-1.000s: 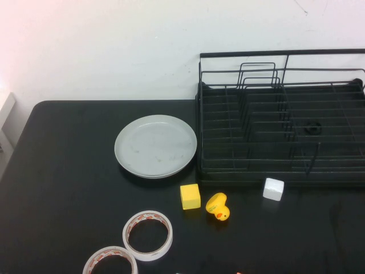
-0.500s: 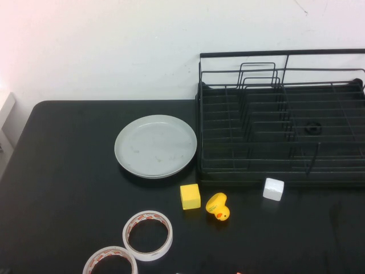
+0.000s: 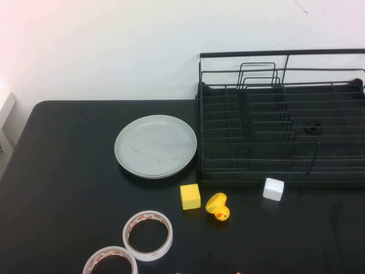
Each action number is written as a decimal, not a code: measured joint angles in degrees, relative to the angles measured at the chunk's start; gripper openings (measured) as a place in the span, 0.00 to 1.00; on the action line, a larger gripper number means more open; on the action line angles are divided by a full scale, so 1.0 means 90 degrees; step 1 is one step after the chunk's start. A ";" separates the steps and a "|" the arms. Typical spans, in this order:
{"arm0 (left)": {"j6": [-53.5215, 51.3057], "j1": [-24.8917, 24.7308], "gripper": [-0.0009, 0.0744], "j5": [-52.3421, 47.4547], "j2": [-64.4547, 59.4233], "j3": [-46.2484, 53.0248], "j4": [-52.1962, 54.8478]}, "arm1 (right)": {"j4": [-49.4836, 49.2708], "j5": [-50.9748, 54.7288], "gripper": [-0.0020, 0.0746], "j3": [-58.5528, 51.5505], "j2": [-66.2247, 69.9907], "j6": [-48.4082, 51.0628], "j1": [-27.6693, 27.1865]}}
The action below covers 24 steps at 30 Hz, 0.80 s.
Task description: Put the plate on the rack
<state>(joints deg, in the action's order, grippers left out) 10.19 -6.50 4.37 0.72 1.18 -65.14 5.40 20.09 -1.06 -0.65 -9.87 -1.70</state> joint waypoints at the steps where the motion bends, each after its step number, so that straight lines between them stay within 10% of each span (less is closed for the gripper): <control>1: 0.0009 0.0000 0.01 0.0046 0.0000 0.0000 -0.0310 | -0.0160 0.0000 0.02 0.0000 0.0000 0.0000 0.0000; 15: 0.0031 0.0000 0.01 0.0253 0.0000 0.0000 -0.1052 | -0.1502 0.0006 0.02 0.0000 0.0000 0.0000 0.0000; 24: -0.2188 0.0000 0.01 -0.1379 -0.0271 -0.1244 0.1039 | -0.1734 0.0006 0.02 0.0000 0.0000 0.0000 0.0000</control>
<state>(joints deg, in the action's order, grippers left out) -9.49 -6.50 -8.04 -1.71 -10.01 -55.79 -10.20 20.14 -1.06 -0.65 -9.87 -1.70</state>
